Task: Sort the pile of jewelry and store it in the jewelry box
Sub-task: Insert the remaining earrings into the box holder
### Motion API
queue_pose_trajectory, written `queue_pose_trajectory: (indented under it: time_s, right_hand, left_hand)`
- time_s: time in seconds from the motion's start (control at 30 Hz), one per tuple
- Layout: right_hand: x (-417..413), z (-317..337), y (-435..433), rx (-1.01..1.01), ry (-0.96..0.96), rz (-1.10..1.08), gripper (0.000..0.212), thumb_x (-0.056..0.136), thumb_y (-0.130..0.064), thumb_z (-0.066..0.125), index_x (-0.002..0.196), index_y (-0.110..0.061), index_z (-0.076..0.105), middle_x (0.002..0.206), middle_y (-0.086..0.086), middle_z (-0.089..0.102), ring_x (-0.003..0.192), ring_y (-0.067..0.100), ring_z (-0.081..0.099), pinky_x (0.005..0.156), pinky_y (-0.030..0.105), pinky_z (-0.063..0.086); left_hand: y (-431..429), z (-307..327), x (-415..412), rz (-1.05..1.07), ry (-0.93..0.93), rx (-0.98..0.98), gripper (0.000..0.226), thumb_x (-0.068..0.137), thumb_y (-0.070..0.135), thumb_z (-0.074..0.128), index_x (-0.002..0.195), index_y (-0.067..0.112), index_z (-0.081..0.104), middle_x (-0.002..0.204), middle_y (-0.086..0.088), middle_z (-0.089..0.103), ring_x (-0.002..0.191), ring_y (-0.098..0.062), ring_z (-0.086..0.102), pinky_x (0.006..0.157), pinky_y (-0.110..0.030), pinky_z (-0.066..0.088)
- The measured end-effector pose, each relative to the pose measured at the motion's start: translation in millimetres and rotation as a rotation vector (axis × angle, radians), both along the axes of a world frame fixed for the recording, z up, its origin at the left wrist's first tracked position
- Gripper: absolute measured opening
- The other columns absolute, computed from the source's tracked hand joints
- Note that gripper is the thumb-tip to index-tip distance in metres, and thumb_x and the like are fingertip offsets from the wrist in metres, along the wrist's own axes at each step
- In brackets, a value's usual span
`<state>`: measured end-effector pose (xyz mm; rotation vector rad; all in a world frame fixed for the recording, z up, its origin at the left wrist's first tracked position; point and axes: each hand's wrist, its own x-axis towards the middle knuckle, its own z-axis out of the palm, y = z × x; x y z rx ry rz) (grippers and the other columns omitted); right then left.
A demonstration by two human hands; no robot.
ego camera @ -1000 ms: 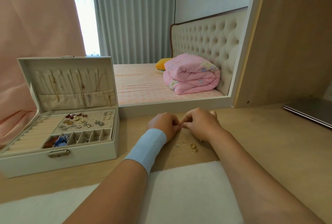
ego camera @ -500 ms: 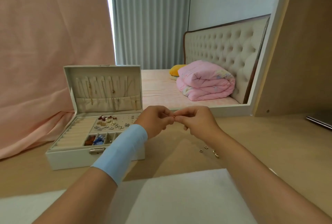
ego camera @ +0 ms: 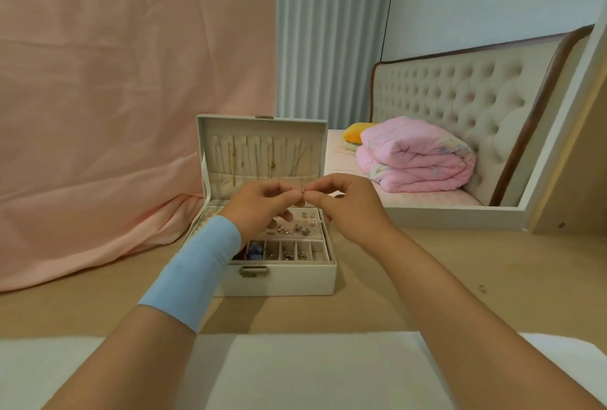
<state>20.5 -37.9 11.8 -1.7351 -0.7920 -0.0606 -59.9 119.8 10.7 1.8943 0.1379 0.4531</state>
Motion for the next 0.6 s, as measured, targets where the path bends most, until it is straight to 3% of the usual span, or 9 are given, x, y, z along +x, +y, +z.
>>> queue_pose_trajectory:
  time_s: [0.1,0.23,0.37,0.6]
  right_hand:
    - [-1.1,4.7,21.9,-0.004,-0.043,0.029,0.009,0.088,-0.017,0.077,0.086,-0.026,0.077,0.080,-0.009,0.071,0.051,-0.003,0.054,0.053,0.017,0.047]
    - [6.3,16.4,40.0,-0.077,-0.152,0.095,0.011,0.089,-0.019,0.076,0.099,-0.024,0.080,0.082,-0.006,0.074,0.053,0.006,0.058,0.057,0.019,0.051]
    - [13.6,17.3,47.3,-0.047,-0.178,0.105,0.009,0.087,-0.017,0.078,0.093,-0.024,0.081,0.073,-0.004,0.074,0.052,0.009,0.057,0.056,0.021,0.051]
    - [15.4,14.0,49.5,-0.006,-0.105,0.081,0.005,0.088,-0.017,0.078,0.091,-0.019,0.080,0.071,-0.010,0.072,0.049,0.007,0.055,0.056,0.020,0.051]
  left_hand:
    - [17.7,1.5,-2.2,0.019,-0.004,-0.098,0.013,0.094,0.027,0.064,0.099,0.019,0.074,0.089,0.006,0.075,0.074,-0.010,0.064,0.063,-0.024,0.051]
    - [33.8,4.3,-3.1,0.032,0.000,-0.186,0.015,0.095,0.028,0.063,0.097,0.018,0.074,0.087,0.005,0.072,0.072,-0.013,0.061,0.067,-0.031,0.047]
    - [39.9,6.1,-2.7,0.000,0.011,-0.240,0.017,0.095,0.029,0.062,0.099,0.017,0.074,0.087,0.004,0.071,0.070,-0.012,0.059,0.068,-0.032,0.046]
    - [41.7,6.2,1.9,0.051,-0.031,-0.132,0.013,0.093,0.029,0.066,0.097,0.020,0.074,0.088,0.007,0.073,0.065,-0.004,0.060,0.067,-0.026,0.050]
